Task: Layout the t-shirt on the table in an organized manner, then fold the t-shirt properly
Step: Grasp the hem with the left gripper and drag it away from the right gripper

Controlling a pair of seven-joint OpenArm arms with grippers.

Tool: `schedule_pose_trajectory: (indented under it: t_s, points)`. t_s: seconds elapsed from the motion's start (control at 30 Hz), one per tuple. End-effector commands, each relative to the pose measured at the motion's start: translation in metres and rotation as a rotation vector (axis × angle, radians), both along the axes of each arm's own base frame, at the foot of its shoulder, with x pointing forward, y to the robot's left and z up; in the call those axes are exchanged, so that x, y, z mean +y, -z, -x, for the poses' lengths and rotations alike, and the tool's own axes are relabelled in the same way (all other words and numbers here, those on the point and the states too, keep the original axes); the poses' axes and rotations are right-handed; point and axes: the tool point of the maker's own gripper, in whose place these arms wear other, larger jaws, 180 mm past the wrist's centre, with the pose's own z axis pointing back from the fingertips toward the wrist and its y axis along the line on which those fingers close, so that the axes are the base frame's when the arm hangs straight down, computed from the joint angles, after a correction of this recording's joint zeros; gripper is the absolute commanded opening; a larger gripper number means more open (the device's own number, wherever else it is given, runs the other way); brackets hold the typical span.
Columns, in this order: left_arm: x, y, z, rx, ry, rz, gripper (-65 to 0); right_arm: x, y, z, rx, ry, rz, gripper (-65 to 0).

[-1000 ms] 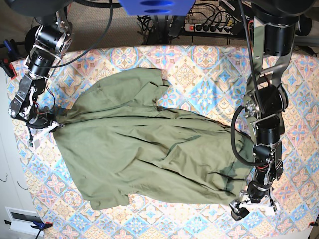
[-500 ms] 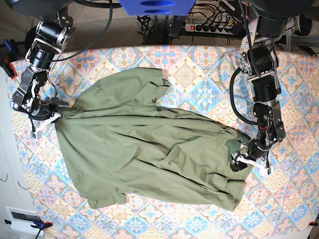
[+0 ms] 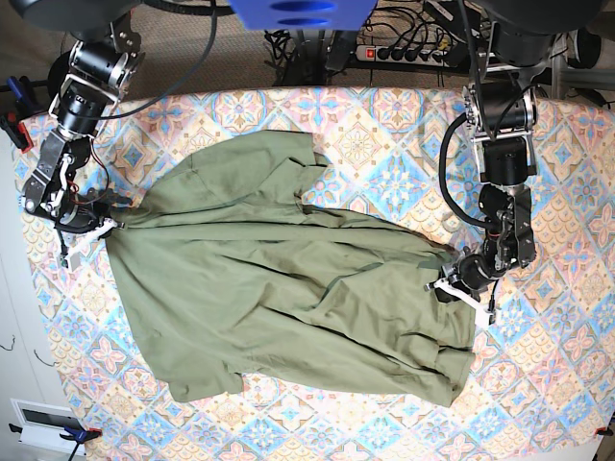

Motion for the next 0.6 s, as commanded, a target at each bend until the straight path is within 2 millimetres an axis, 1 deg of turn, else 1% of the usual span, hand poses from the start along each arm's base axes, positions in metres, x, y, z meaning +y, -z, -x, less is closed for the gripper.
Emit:
schedule_pose_trajectory:
  t_s: [0.0, 0.03, 0.07, 0.17, 0.23, 0.3, 0.33, 0.4, 0.53, 0.57]
  points:
    - [0.012, -0.024, -0.015, -0.058, -0.015, -0.006, -65.0, -0.011, -0.02, -0.013, -0.056, 0.004, 0.027, -63.8]
    - [0.013, -0.025, -0.015, -0.055, -0.016, 0.0, -64.5, -0.011, -0.019, -0.013, -0.055, 0.005, 0.026, -63.8]
    - [0.019, -0.027, -0.014, -0.049, -0.02, 0.004, -64.7, -0.011, -0.019, -0.013, -0.055, 0.005, 0.026, -63.8]
    - [0.024, -0.047, -0.016, -0.079, -0.002, 0.001, -65.0, -0.011, -0.019, -0.013, -0.055, 0.005, 0.026, -63.8]
    - [0.028, -0.051, -0.006, -0.062, 0.029, -0.03, -65.0, -0.011, -0.019, -0.013, -0.057, 0.005, 0.026, -63.8]
    - [0.025, -0.055, 0.002, -0.044, 0.07, -0.059, -65.0, -0.011, -0.02, -0.015, -0.06, 0.005, 0.026, -63.8]
    - [0.024, -0.054, 0.008, -0.029, 0.087, -0.073, -65.0, -0.011, -0.021, -0.015, -0.06, 0.005, 0.026, -63.8]
    - [0.032, -0.05, 0.026, 0.021, 0.117, -0.116, -65.0, -0.011, -0.021, -0.015, -0.06, 0.005, 0.026, -63.8]
    - [0.027, -0.039, 0.064, 0.096, 0.192, -0.174, -65.0, -0.011, -0.019, -0.014, -0.056, 0.007, 0.021, -63.8]
    - [0.028, -0.039, 0.072, 0.109, 0.206, -0.193, -65.0, -0.011, -0.019, -0.014, -0.056, 0.007, 0.021, -63.8]
